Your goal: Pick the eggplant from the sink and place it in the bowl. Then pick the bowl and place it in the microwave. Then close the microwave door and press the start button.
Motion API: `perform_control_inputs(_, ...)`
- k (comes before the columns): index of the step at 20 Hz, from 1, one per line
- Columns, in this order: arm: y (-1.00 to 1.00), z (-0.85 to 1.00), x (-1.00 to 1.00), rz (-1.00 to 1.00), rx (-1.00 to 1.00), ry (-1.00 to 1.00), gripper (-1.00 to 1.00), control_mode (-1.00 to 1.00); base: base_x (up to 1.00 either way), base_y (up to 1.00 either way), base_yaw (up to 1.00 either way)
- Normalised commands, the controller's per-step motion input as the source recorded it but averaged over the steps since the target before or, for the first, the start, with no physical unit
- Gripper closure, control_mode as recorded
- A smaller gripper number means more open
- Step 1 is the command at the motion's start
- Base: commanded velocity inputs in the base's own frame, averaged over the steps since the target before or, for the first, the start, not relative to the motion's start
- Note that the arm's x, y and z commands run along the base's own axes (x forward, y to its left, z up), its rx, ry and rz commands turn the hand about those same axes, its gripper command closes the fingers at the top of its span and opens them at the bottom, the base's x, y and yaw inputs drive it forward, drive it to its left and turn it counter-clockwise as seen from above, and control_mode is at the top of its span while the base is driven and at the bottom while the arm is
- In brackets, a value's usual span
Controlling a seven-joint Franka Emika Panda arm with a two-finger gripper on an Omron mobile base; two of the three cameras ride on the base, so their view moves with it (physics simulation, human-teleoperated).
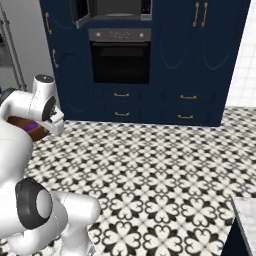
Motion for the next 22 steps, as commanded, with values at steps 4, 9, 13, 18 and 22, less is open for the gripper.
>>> perform_control_inputs(4, 0.00, 0.00, 0.00, 0.00, 0.00, 0.00, 1.00, 1.00, 1.00, -0.28, -0.02)
perform_control_inputs(9, 0.00, 0.00, 0.00, 0.00, 0.00, 0.00, 1.00, 1.00, 1.00, -0.27, 0.00)
perform_control_inputs(13, 0.00, 0.00, 0.00, 0.00, 0.00, 0.00, 1.00, 1.00, 1.00, -0.27, 0.05)
perform_control_inputs(18, 0.00, 0.00, 0.00, 0.00, 0.00, 0.00, 1.00, 1.00, 1.00, -0.21, 0.16)
perform_control_inputs(22, 0.00, 0.00, 0.00, 0.00, 0.00, 0.00, 1.00, 1.00, 1.00, -0.34, 0.15)
